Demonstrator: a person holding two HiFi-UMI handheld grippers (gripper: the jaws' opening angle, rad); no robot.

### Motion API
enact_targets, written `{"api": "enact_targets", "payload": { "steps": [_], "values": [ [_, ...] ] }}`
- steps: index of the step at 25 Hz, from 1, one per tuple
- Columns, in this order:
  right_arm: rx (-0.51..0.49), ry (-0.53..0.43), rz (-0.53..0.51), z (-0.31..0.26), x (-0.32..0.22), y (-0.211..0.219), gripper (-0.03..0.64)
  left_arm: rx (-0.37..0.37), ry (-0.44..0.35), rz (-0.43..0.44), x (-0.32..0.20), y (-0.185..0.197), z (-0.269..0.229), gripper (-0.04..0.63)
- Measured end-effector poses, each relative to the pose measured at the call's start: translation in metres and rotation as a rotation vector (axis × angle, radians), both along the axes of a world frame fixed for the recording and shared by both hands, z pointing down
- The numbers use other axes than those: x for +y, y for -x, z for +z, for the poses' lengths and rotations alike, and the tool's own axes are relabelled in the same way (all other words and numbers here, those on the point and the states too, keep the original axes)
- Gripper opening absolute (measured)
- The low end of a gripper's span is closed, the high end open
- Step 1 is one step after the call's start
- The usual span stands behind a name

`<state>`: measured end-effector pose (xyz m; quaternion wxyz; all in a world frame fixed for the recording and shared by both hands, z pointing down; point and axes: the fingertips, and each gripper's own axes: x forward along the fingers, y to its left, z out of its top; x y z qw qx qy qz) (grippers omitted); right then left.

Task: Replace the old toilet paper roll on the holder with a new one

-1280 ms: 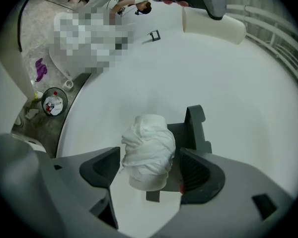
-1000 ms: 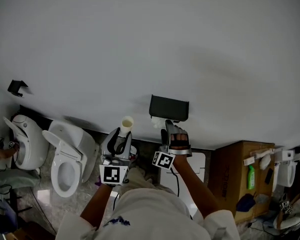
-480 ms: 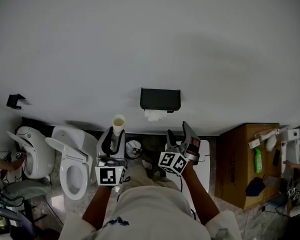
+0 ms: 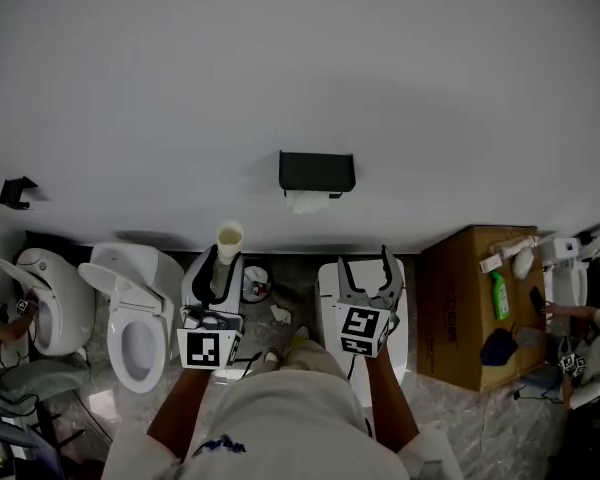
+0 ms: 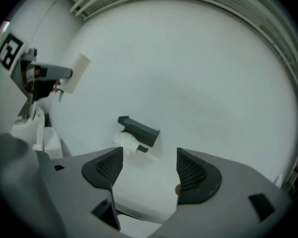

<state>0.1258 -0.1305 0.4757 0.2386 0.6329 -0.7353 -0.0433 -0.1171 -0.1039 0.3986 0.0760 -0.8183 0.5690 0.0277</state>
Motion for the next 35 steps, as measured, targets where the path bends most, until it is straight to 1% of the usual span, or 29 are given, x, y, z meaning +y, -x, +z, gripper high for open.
{"api": "enact_targets", "payload": {
  "steps": [2,5,9,15,21,28,31,35],
  "values": [
    [-0.095,-0.039,-0.005,-0.017,0.015,0.007,0.331,0.007,-0.012,0.006,0.015,0.005,-0.004,0.155],
    [-0.204,-0.06,-0.007,-0.033,0.036,0.014,0.322,0.021,-0.009,0.028,0.041,0.012,-0.006,0.155],
    [-0.275,-0.083,-0.005,-0.048,0.06,0.022,0.307,0.012,-0.046,0.038,0.063,0.025,-0.005,0.155],
    [-0.317,-0.105,0.0,-0.06,0.088,0.027,0.253,0.052,-0.066,0.03,0.079,0.041,-0.007,0.155],
    [-0.324,-0.123,0.006,-0.067,0.102,0.031,0.207,0.074,-0.068,0.031,0.083,0.047,-0.003,0.156],
    [-0.32,-0.129,-0.016,-0.075,0.108,0.04,0.164,0.069,-0.069,0.043,0.089,0.048,-0.003,0.155],
    [-0.334,-0.126,-0.011,-0.075,0.109,0.039,0.124,0.071,-0.069,0.045,0.091,0.047,-0.004,0.155],
    [-0.345,-0.126,-0.004,-0.077,0.108,0.037,0.047,0.072,-0.067,0.041,0.091,0.046,-0.003,0.156]
  ]
}}
